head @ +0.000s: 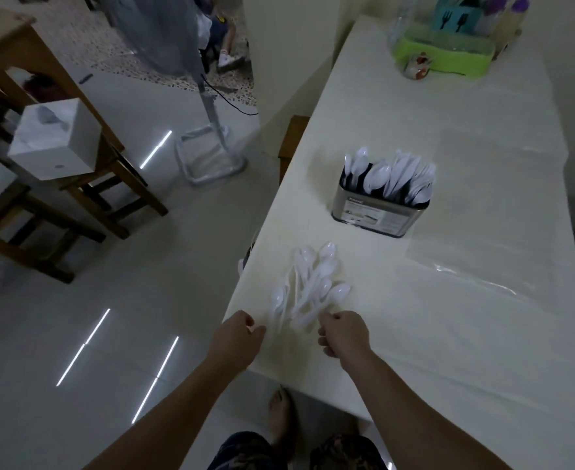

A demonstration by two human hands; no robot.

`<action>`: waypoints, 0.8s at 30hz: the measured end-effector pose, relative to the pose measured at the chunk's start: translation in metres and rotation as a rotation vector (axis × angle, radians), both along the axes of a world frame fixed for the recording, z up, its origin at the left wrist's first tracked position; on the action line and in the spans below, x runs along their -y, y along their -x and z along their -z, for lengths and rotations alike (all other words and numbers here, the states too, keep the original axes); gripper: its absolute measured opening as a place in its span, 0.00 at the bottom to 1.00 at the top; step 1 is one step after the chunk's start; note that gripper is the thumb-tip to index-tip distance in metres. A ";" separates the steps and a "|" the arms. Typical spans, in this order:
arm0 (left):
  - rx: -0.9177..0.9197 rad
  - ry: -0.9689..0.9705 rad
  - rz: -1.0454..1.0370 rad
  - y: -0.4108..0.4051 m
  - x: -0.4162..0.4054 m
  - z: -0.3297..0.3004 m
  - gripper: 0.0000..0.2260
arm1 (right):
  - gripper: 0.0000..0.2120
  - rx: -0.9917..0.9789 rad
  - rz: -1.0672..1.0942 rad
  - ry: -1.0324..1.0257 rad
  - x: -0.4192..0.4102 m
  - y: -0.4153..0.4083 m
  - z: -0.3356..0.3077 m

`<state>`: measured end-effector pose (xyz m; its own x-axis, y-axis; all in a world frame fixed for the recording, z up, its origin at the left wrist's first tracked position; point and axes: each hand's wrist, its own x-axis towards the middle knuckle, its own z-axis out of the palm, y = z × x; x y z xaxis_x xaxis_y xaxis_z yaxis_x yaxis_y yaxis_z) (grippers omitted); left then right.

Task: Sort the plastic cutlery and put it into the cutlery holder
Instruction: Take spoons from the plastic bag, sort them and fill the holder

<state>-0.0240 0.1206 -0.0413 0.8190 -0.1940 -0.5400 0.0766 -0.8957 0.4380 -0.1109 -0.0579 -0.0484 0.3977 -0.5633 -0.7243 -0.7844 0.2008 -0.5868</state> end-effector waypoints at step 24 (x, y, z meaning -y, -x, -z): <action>-0.113 0.169 0.036 -0.030 0.030 0.011 0.10 | 0.13 -0.095 0.083 0.207 0.010 -0.011 0.015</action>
